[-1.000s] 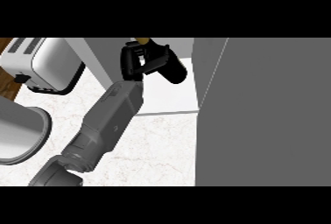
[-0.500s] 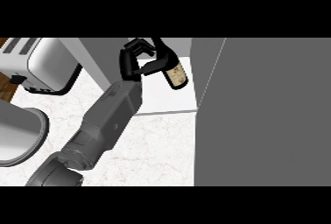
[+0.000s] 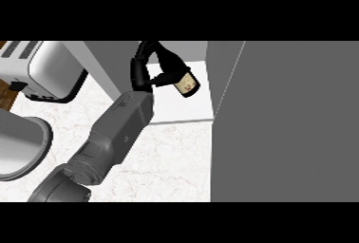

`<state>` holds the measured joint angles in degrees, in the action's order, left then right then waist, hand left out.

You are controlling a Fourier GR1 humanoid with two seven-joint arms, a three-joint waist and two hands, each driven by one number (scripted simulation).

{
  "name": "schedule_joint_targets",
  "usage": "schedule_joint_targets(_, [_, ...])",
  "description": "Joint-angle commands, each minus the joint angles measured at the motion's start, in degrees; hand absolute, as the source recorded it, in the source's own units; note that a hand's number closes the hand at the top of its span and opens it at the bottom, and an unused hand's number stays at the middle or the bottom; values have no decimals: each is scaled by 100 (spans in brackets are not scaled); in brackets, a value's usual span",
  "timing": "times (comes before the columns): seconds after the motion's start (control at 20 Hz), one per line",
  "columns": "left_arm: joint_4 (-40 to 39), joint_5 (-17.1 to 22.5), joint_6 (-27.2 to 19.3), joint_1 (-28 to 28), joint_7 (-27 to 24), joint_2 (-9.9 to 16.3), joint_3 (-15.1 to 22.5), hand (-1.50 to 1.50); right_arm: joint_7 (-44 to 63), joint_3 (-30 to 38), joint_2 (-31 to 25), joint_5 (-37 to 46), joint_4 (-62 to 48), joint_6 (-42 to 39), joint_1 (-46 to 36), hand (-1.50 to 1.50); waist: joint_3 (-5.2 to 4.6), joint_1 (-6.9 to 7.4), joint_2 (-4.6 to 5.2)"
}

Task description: Pick up the wine, place it into the cabinet and close the cabinet

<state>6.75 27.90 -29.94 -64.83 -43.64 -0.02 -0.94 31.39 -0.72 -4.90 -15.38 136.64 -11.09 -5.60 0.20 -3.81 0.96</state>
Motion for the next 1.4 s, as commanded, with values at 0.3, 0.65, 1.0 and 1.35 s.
schedule_joint_targets(0.3, [-158,-55,-122,305,-349,138,-106,-150,240,-21,-66,-180,417,60,29,-150,-32,-54,62])
schedule_joint_targets(0.65, [-90,-28,39,245,-469,176,-229,-150,-126,-226,13,-97,213,-188,266,-150,-28,-65,76])
schedule_joint_targets(1.0, [-38,-122,640,618,-733,69,-178,-150,243,-120,46,-196,606,96,204,-150,-30,45,8])
schedule_joint_targets(1.35, [-81,-181,1021,524,-597,48,-111,-150,381,-329,83,128,390,291,-173,-150,-34,96,9])
